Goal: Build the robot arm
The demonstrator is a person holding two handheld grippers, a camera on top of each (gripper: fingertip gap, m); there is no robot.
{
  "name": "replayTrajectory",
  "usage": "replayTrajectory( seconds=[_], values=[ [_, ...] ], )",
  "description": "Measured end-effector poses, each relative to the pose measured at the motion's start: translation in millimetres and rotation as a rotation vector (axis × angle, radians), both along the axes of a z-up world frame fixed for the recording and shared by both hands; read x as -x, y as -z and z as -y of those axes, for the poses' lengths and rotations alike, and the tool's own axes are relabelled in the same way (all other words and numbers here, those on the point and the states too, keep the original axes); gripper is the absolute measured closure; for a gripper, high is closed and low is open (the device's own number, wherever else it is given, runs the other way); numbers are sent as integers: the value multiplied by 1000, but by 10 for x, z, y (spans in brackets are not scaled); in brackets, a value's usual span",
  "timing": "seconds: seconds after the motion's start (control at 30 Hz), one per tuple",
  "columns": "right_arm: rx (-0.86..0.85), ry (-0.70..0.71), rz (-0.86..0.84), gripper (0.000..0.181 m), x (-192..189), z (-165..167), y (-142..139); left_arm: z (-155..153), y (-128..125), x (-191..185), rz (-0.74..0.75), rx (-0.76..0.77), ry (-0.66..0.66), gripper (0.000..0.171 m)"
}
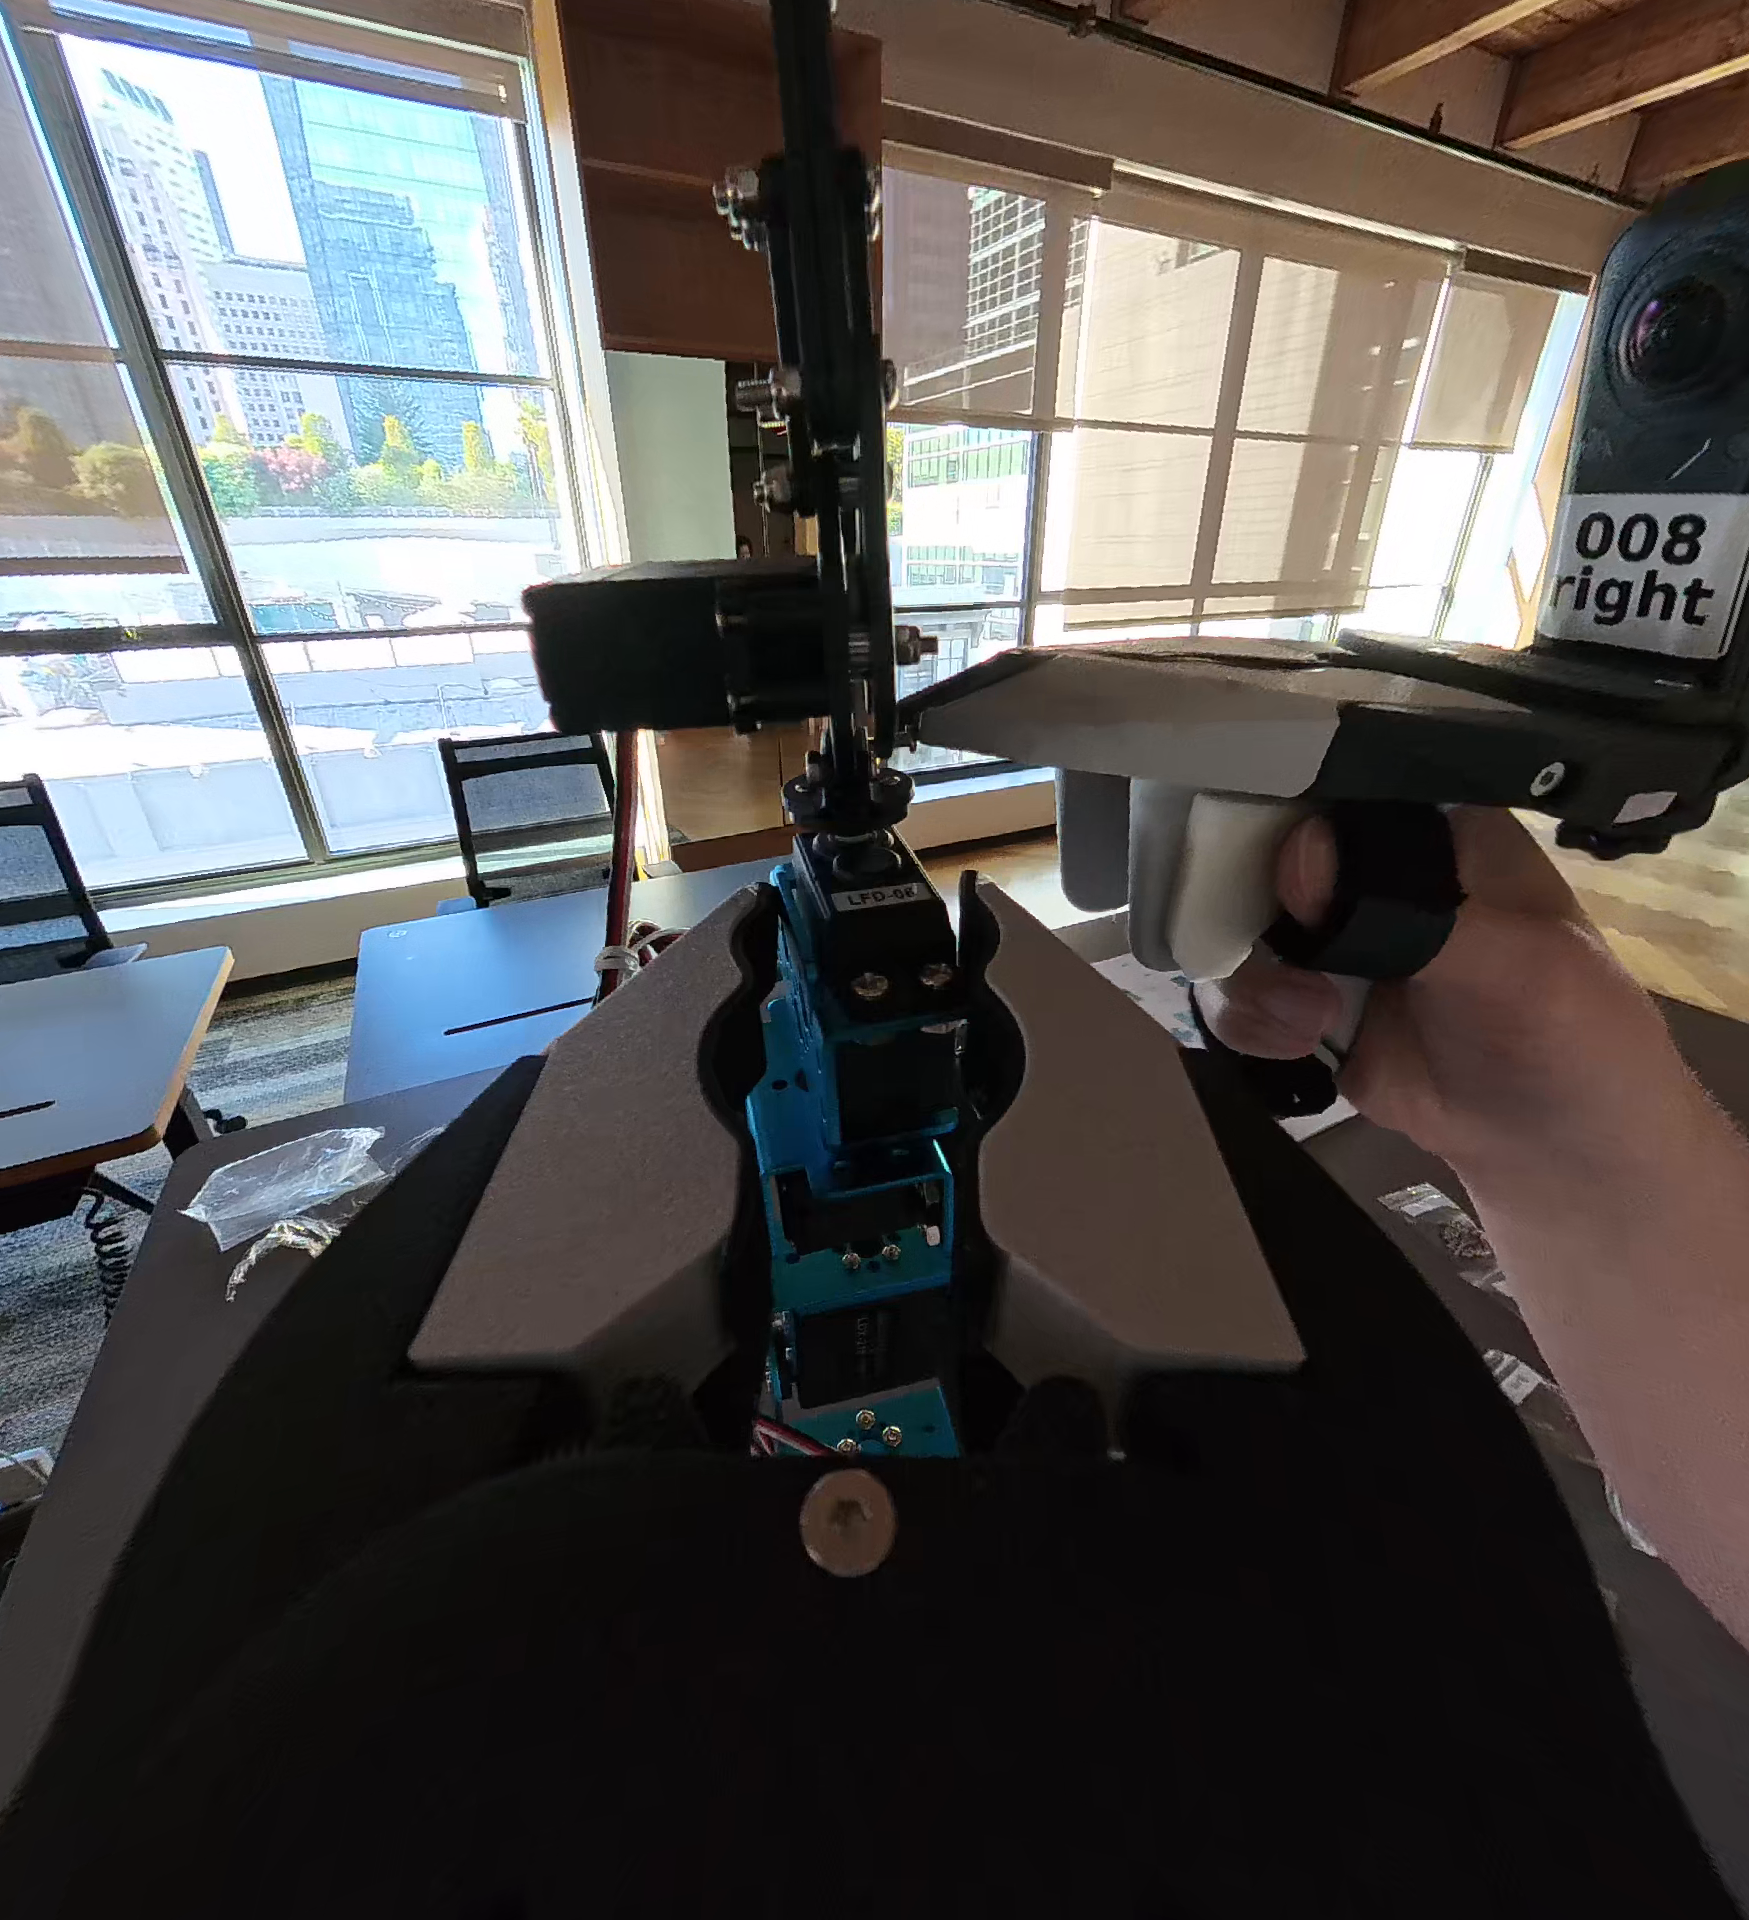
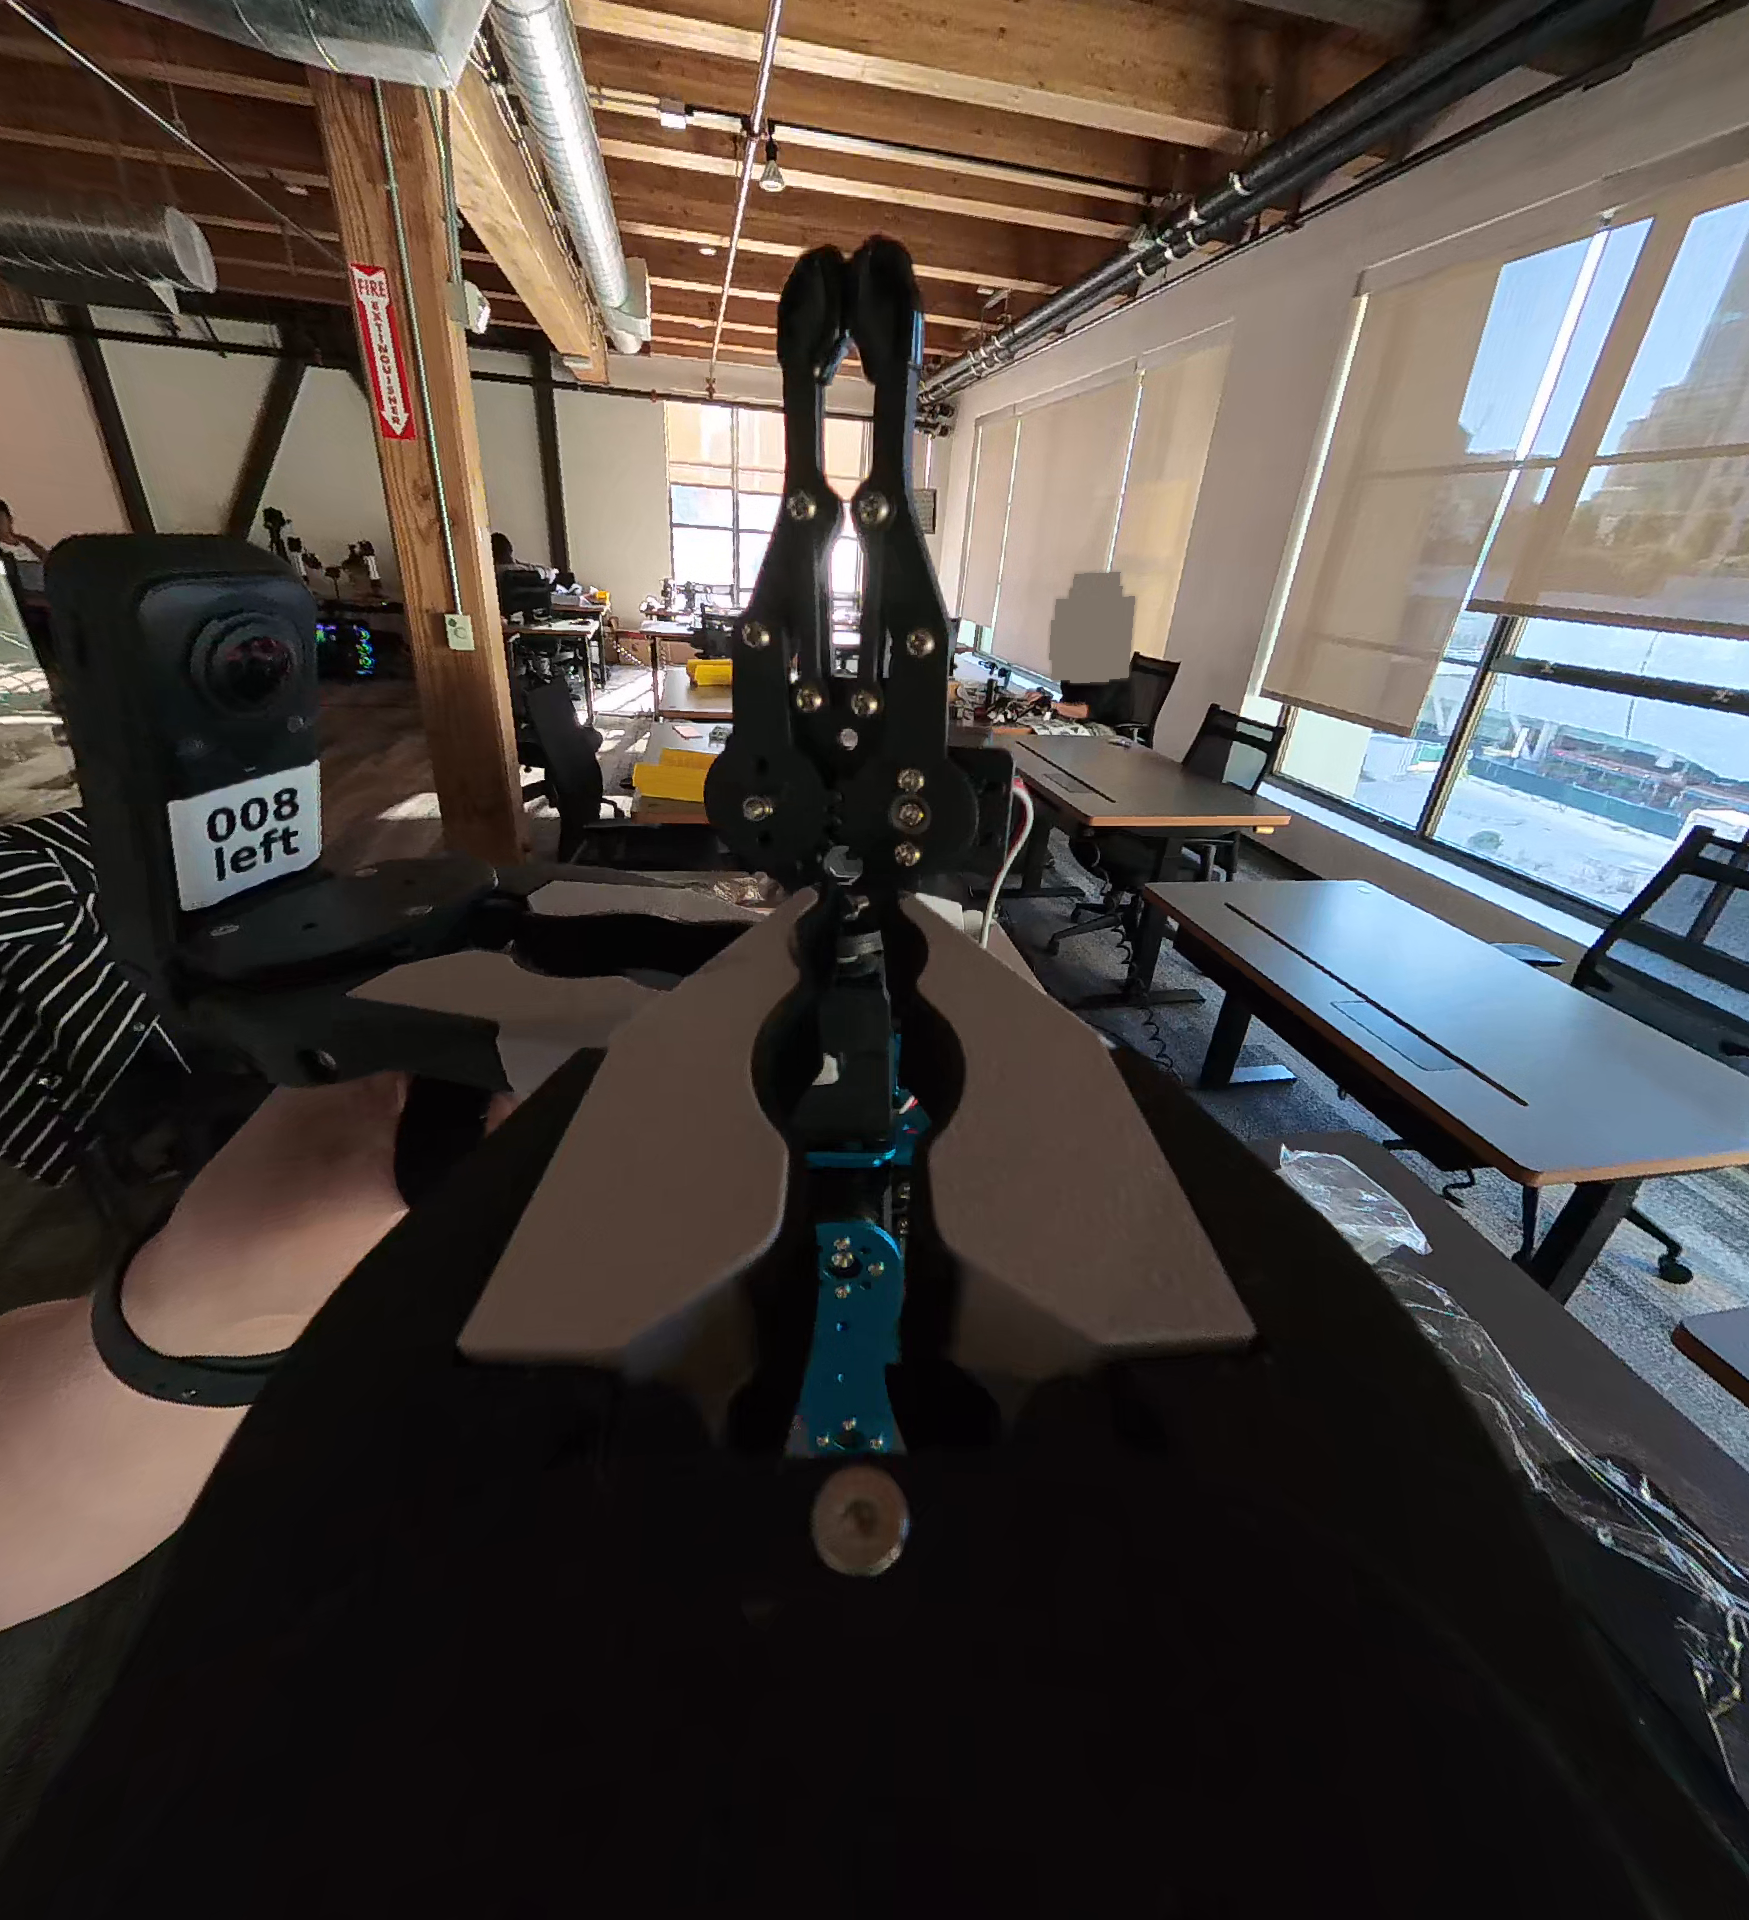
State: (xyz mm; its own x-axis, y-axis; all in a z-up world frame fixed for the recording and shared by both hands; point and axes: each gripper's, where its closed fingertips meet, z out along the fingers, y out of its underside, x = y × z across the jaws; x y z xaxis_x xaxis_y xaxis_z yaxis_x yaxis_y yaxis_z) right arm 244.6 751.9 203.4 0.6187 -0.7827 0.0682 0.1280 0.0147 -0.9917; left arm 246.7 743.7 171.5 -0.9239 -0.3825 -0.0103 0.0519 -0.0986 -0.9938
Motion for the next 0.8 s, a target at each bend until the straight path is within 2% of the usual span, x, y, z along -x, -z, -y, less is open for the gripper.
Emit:
replayTrajectory(
  seconds=[0.07, 0.8],
  values=[
    [4, -8, 3, 181, 8, -11, -2, 3, 1, -2, 3, 0, -3, 139],
    [87, 51, -1, 181, 22, -56, 21, -24, 27, -22, 35, -42, -60, 145]
  ],
)
